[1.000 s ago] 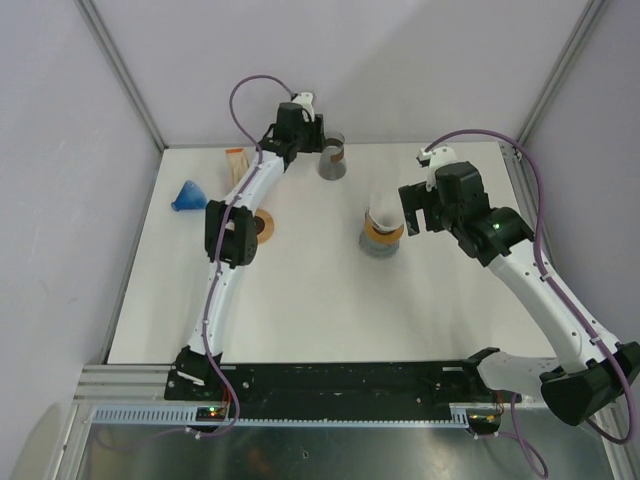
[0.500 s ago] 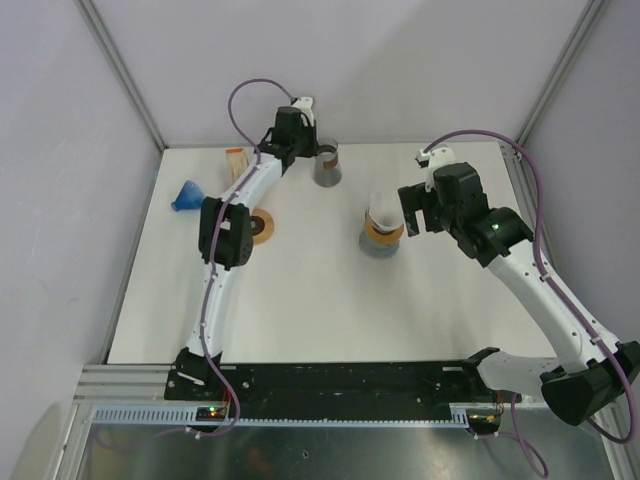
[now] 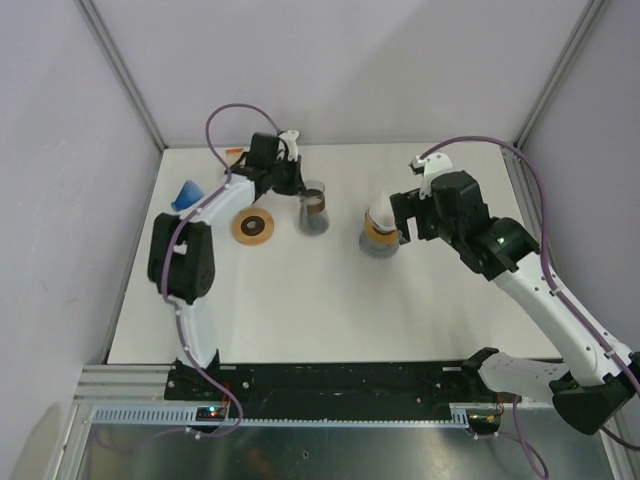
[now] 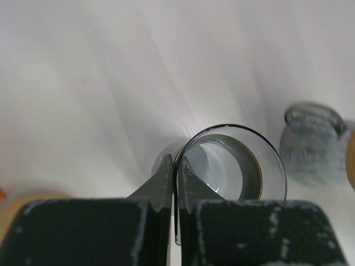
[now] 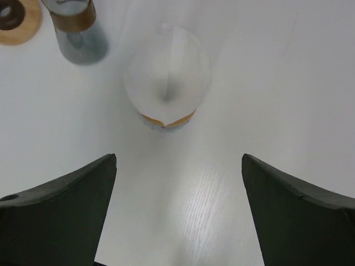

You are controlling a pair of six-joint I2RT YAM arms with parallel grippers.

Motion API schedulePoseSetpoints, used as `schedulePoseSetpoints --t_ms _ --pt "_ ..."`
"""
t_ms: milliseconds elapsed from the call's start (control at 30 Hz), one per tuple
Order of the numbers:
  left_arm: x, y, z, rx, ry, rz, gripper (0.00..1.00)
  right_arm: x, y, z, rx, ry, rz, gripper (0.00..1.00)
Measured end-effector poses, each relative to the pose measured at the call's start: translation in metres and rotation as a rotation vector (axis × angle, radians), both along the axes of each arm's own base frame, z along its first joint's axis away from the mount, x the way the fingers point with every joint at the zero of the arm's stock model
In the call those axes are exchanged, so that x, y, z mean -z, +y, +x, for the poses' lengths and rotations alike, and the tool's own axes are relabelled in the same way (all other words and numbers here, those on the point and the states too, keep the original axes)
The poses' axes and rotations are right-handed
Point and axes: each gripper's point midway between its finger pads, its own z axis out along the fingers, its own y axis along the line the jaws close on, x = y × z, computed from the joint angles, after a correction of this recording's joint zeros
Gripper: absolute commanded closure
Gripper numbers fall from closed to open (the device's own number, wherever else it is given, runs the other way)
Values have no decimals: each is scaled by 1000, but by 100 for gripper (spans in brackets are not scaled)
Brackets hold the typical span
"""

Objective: Place the coffee filter in the dripper

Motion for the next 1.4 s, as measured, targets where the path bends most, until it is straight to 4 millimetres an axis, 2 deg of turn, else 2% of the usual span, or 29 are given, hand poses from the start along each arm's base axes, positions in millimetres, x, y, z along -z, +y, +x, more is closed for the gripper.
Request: schedulePoseSetpoints --t_ms 200,433,633,800,1000,1300,1400 --pt "-11 15 -63 39 -1 5 100 -9 25 -19 -78 -5 66 1" --pt "-29 23 -133 94 -148 -30 100 -17 63 -43 -190 -8 130 1" --pt "-30 25 -175 144 -237 -71 100 -22 89 -61 -266 -11 171 1" --pt "-21 23 -193 190 -258 -95 100 -19 107 -70 -308 -5 171 1" --pt "-2 19 -205 261 -264 -61 100 -9 115 -71 -308 10 142 1" --pt "8 16 -208 308 -294 -33 100 -4 115 -67 -290 12 119 1" --pt "12 14 -206 317 -292 -33 95 -3 114 -67 -283 11 112 1"
